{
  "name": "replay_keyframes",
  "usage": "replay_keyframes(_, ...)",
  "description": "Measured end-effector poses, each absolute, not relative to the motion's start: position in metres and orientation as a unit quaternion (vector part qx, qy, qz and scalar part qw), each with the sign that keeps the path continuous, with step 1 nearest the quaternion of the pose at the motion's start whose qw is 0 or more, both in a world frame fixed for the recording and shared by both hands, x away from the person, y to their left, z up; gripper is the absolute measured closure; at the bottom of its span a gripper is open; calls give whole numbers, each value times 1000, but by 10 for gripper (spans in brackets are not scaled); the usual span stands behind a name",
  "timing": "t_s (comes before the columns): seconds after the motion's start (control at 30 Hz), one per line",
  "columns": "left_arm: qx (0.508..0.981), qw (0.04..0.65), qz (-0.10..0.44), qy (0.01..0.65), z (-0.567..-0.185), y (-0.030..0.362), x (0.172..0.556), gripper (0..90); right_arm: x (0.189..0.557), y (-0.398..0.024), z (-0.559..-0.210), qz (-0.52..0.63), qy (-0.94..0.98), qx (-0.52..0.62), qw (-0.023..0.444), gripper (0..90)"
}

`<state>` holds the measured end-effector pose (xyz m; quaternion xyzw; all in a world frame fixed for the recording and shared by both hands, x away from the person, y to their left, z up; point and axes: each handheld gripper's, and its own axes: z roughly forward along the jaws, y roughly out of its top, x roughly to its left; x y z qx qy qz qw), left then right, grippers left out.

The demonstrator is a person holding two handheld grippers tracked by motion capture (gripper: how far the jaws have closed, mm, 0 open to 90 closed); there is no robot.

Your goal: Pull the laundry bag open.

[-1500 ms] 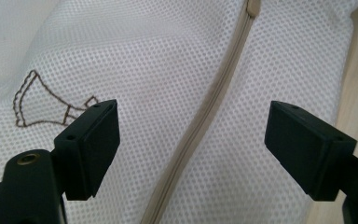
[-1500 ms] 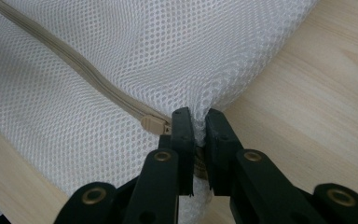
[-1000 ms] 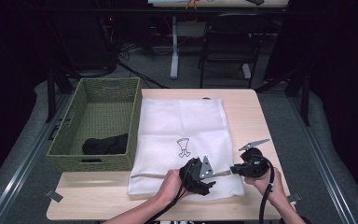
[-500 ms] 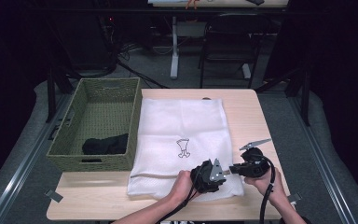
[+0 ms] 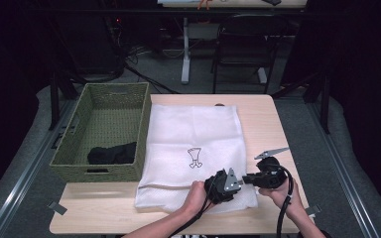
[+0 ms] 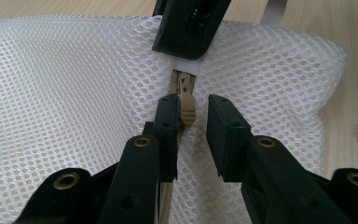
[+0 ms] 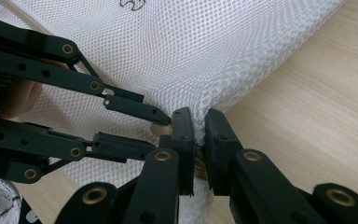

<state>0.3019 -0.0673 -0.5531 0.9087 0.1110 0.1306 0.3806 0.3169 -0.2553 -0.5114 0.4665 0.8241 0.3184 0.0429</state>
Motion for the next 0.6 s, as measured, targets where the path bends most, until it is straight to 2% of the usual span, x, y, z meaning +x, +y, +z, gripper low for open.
replay_keyframes(0.33,902,394,126,122,-558,-67,306,847,316,-253,-510,320,829,456,52,840)
replay_keyframes(0.6,900,399,116,130,-557,-66,306,862,314,-249,-510,309,837,447,71,837)
